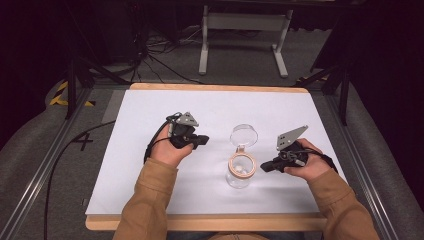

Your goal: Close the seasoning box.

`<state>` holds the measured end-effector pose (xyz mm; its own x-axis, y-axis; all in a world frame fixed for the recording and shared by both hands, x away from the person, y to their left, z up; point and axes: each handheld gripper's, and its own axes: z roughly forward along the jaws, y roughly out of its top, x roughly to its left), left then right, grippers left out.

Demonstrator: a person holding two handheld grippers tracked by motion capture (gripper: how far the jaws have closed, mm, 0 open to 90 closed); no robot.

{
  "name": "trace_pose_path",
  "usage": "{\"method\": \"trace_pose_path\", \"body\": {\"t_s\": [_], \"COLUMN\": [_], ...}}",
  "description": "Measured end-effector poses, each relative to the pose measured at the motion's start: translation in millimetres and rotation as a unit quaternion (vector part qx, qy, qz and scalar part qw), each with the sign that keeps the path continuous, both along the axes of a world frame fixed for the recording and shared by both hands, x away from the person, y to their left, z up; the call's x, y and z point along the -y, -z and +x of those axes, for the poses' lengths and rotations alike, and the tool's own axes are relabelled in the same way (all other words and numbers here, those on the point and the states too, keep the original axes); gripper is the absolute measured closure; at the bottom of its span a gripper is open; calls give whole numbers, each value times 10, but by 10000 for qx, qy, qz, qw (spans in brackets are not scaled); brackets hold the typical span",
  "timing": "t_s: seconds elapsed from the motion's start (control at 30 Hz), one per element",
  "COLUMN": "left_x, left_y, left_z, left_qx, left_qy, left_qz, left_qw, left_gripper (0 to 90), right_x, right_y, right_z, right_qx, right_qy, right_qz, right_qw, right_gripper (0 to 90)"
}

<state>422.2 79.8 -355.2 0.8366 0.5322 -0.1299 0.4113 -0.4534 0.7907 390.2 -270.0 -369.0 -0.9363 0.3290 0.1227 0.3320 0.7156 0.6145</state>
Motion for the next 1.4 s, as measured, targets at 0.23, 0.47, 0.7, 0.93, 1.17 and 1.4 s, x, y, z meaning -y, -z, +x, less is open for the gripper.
{"method": "trace_pose_path", "body": {"t_s": [0.23, 0.47, 0.7, 0.93, 1.17, 1.4], "left_x": [136, 300, 442, 515, 523, 518], "left_y": [-4, -22, 13, 27, 29, 5], "left_z": [44, 123, 155, 134, 134, 93], "left_qx": [201, 287, 455, 526, 487, 367], "left_qy": [115, 321, 220, 218, 263, 329], "left_qz": [-364, -671, -775, -821, -799, -789], "left_qw": [9991, 9968, 9957, 9950, 9953, 9957], "left_gripper": [897, 896, 885, 887, 888, 868], "right_x": [57, 12, -42, -110, -132, -160], "right_y": [-119, -153, -118, -89, -85, -133], "right_z": [-81, -132, -141, -151, -154, -195], "right_qx": [245, 441, 614, 777, 807, 864], "right_qy": [153, 289, 446, 722, 832, 821], "right_qz": [449, 1118, 1354, 1433, 1589, 1703], "right_qw": [9986, 9923, 9879, 9840, 9805, 9782], "right_gripper": [900, 900, 900, 900, 900, 900]}}
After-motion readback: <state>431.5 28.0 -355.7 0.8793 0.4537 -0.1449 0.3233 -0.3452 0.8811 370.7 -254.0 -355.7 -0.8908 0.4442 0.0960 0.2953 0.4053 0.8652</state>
